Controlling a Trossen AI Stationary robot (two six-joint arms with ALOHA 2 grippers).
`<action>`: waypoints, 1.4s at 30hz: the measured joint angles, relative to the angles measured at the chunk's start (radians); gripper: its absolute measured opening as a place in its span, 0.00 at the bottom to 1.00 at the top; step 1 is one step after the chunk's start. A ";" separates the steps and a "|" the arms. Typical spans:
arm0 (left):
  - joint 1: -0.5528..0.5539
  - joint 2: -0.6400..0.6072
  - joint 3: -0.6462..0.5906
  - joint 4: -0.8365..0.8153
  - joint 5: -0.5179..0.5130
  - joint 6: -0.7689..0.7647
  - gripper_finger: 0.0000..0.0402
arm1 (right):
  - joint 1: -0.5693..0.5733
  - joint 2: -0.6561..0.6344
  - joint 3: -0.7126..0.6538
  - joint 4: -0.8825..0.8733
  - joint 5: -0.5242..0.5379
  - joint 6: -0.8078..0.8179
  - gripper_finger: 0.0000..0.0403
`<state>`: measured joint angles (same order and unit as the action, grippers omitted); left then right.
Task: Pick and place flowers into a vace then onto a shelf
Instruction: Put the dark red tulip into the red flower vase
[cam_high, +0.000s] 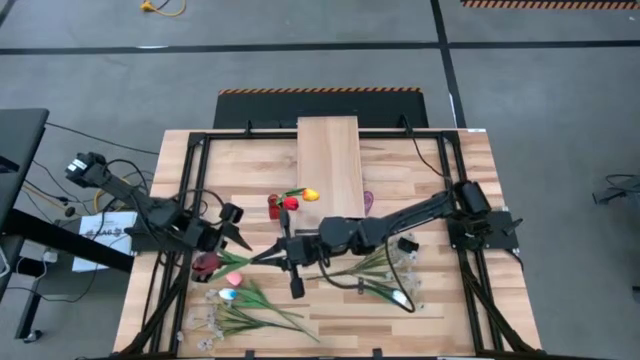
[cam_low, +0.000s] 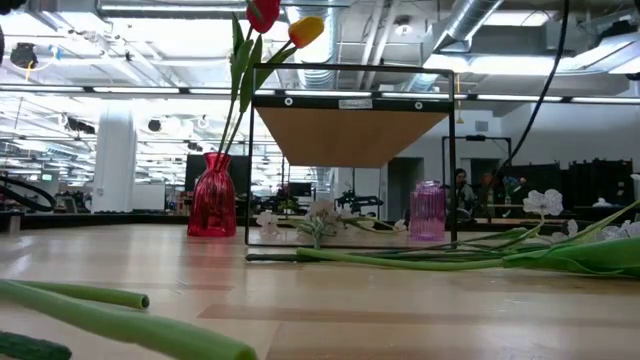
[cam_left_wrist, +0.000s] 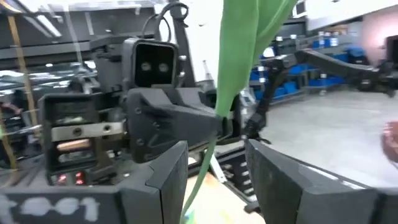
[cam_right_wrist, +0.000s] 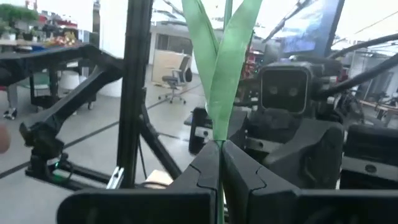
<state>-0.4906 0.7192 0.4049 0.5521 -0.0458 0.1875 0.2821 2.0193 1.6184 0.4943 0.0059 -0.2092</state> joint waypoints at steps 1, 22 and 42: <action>0.000 0.006 0.000 0.007 0.009 0.000 0.38 | 0.001 0.000 0.000 -0.002 0.001 0.000 0.00; 0.000 0.043 0.000 0.101 0.029 0.052 0.38 | -0.009 0.000 0.000 -0.102 0.074 0.052 0.00; 0.000 0.063 0.076 -0.036 -0.006 0.045 0.01 | 0.014 -0.013 0.000 -0.222 0.074 0.105 0.18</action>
<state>-0.4908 0.7822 0.4806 0.5160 -0.0513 0.2329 0.2965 2.0060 1.6180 0.2719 0.0803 -0.1039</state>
